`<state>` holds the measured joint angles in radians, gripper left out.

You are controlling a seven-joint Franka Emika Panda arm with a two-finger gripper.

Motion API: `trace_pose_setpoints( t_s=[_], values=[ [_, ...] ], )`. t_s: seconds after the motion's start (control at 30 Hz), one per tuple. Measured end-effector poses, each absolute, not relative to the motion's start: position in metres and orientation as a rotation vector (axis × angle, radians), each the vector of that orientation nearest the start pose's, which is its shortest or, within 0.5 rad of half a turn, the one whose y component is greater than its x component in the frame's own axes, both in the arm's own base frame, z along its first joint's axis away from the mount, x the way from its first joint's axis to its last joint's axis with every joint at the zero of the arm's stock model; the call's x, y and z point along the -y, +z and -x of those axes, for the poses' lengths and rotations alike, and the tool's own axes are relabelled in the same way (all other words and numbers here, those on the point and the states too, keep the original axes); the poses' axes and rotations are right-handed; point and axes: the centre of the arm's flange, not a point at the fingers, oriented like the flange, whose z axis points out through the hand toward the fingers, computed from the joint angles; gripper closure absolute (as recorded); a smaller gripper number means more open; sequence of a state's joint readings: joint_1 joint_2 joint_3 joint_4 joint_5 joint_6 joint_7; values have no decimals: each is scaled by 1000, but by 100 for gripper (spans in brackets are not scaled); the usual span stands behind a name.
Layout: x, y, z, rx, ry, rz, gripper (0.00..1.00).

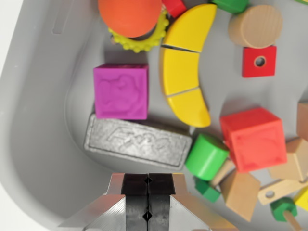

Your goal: Pick an object from the bin

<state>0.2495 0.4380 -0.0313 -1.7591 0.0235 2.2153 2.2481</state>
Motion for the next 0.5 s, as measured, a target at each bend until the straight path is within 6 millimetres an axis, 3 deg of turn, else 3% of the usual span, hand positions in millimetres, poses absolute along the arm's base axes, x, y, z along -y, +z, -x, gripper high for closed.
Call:
trace_pose_setpoints(
  t_s=[0.5],
  values=[
    [-144, 370, -640, -2670, 5, 1636, 100]
  ],
)
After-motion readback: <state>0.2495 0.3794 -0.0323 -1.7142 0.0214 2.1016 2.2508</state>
